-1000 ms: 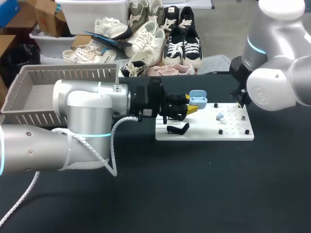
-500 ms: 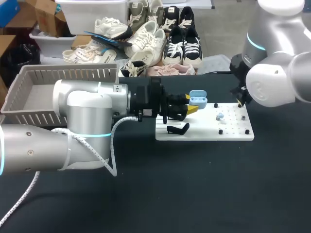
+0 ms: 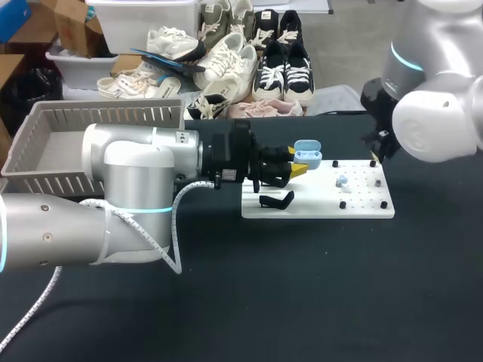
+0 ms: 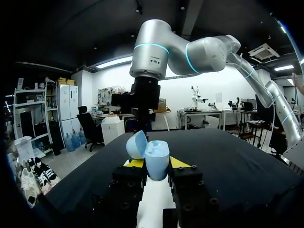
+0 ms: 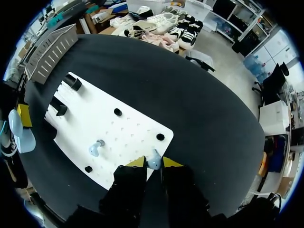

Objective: Pick up each earbud case from the left stands, insert the matching earbuds, close the lid, and place the case in the box.

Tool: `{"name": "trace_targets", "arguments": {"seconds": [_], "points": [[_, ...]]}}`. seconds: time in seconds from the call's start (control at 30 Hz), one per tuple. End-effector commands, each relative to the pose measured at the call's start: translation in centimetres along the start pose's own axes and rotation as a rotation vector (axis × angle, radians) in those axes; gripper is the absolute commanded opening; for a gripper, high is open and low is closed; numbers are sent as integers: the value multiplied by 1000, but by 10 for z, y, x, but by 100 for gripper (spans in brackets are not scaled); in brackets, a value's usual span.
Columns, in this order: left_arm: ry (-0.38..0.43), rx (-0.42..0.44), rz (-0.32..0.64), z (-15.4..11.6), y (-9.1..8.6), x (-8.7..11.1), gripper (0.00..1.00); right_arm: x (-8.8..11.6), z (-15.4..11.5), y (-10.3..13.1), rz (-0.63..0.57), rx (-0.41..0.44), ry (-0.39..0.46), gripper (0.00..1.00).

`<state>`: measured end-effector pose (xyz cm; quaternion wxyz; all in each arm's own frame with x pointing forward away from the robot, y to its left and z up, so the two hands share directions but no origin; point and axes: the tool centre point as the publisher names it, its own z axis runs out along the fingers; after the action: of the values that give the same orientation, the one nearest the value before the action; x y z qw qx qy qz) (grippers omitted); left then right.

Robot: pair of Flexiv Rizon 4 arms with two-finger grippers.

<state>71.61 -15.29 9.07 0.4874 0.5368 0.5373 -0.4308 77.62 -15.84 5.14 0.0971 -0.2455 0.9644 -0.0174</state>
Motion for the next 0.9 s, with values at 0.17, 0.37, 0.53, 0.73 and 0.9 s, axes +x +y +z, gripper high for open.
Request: {"name": "trace_targets", "arguments": {"seconds": [0.17,0.37,0.53,0.73,0.9], "points": [[-1,-6,1,0,-1,0,0,4,-1,2,3,7,-9,0],[-1,-6,1,0,-1,0,0,4,-1,2,3,7,-9,0],[-1,-6,1,0,-1,0,0,4,-1,2,3,7,-9,0],[-1,-6,1,0,-1,0,0,4,-1,2,3,7,-9,0],[-1,-6,1,0,-1,0,0,7,-4,3,99,5,19,0]]}}
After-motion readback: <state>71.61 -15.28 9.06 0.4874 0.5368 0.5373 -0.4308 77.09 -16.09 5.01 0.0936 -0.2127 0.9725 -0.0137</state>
